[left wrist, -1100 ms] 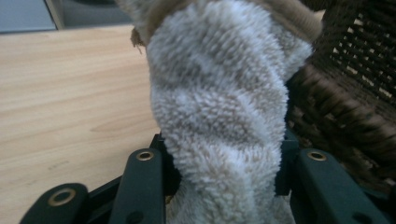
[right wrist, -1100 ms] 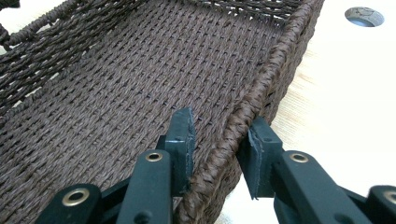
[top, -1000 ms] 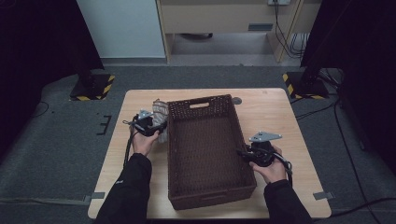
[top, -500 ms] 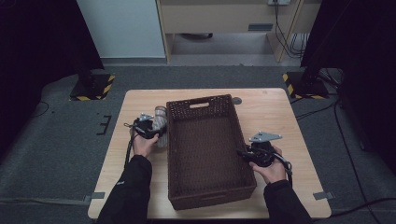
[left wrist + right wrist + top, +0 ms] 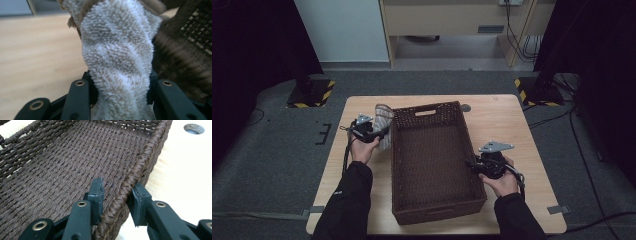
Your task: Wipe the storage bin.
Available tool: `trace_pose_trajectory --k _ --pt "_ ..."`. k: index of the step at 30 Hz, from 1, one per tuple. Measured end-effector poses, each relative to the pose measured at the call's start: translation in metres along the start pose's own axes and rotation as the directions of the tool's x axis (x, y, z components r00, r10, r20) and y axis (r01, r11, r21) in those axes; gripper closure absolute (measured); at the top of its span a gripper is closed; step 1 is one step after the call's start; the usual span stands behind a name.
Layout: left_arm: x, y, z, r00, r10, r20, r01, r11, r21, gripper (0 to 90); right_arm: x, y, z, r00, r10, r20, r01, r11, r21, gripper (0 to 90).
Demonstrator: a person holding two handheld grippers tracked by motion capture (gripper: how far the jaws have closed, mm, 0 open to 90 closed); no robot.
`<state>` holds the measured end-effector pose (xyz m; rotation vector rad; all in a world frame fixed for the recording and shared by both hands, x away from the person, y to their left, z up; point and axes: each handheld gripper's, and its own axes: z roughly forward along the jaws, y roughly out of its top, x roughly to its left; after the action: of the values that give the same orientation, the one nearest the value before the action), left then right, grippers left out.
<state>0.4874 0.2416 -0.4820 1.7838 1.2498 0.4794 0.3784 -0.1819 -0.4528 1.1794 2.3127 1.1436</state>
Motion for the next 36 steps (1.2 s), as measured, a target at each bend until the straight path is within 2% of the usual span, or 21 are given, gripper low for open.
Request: trace_pose_trajectory --k 2,4,6,7,9,11,15,19,21,25,27,30,32,34,36 --pt "0.001 -0.008 0.008 0.9999 0.01 -0.01 -0.009 0.9988 0.048 60.8 0.0 0.0 0.0 1.0 0.0 0.0 0.0 1.0 0.0 66.5" --pt "-0.001 -0.018 0.015 0.9986 0.05 -0.017 -0.048 0.9929 0.108 60.8 0.0 0.0 0.0 1.0 -0.001 0.0 0.001 1.0 0.0 66.4" --pt "-0.003 -0.028 0.022 0.9981 0.06 -0.009 -0.058 0.9882 0.142 60.7 0.0 0.0 0.0 1.0 0.0 0.001 0.0 1.0 0.001 66.4" --pt "-0.004 -0.031 0.023 0.9985 0.054 -0.008 -0.053 0.9891 0.138 60.7 0.0 0.0 0.0 1.0 0.0 0.001 0.0 1.0 0.001 66.4" --pt "-0.003 -0.032 0.02 0.9999 0.013 0.009 -0.014 0.9929 0.118 60.8 0.0 0.0 0.0 1.0 -0.005 0.004 0.005 1.0 -0.002 66.5" --pt "-0.002 -0.03 0.017 0.9998 0.004 0.02 -0.006 0.9947 0.103 61.0 0.0 0.0 0.0 1.0 -0.003 0.004 0.003 1.0 -0.002 66.5" --pt "-0.005 -0.016 0.002 0.9986 0.003 0.053 -0.005 0.9993 0.038 61.0 0.0 0.0 0.0 1.0 0.0 0.003 0.0 1.0 0.0 66.5" --pt "-0.008 -0.003 -0.014 0.9969 0.012 0.077 -0.011 0.9997 -0.023 60.9 0.0 0.0 0.0 1.0 -0.002 0.005 0.002 1.0 -0.002 66.5" --pt "-0.007 -0.002 -0.017 0.9965 0.014 0.082 -0.012 0.9994 -0.032 60.8 0.0 0.0 0.0 1.0 -0.003 0.005 0.003 1.0 -0.001 66.5" --pt "-0.009 -0.011 -0.014 0.9953 0.048 0.084 -0.049 0.9988 0.007 60.8 0.0 0.0 0.0 1.0 0.0 0.003 0.0 1.0 0.0 66.5" --pt "-0.012 -0.019 -0.009 0.9939 0.072 0.084 -0.075 0.9962 0.044 60.9 0.0 0.0 0.0 1.0 0.001 0.004 -0.001 1.0 0.0 66.5" --pt "-0.014 -0.026 -0.003 0.9934 0.074 0.087 -0.08 0.9942 0.072 60.9 0.0 0.0 0.0 1.0 -0.001 0.009 0.001 1.0 -0.004 66.7" --pt "-0.014 -0.031 0.0 0.9924 0.094 0.079 -0.103 0.9882 0.113 60.9 0.001 0.0 0.0 0.9999 0.001 0.01 -0.001 1.0 -0.004 66.7" --pt "-0.014 -0.033 0.001 0.9931 0.09 0.075 -0.099 0.986 0.134 60.9 0.0 0.0 0.0 0.9999 0.001 0.011 -0.001 1.0 -0.004 66.7" --pt "-0.014 -0.031 -0.001 0.9945 0.08 0.069 -0.088 0.9876 0.13 60.9 0.0 0.0 0.0 0.9999 0.005 0.009 -0.005 1.0 -0.003 66.6"
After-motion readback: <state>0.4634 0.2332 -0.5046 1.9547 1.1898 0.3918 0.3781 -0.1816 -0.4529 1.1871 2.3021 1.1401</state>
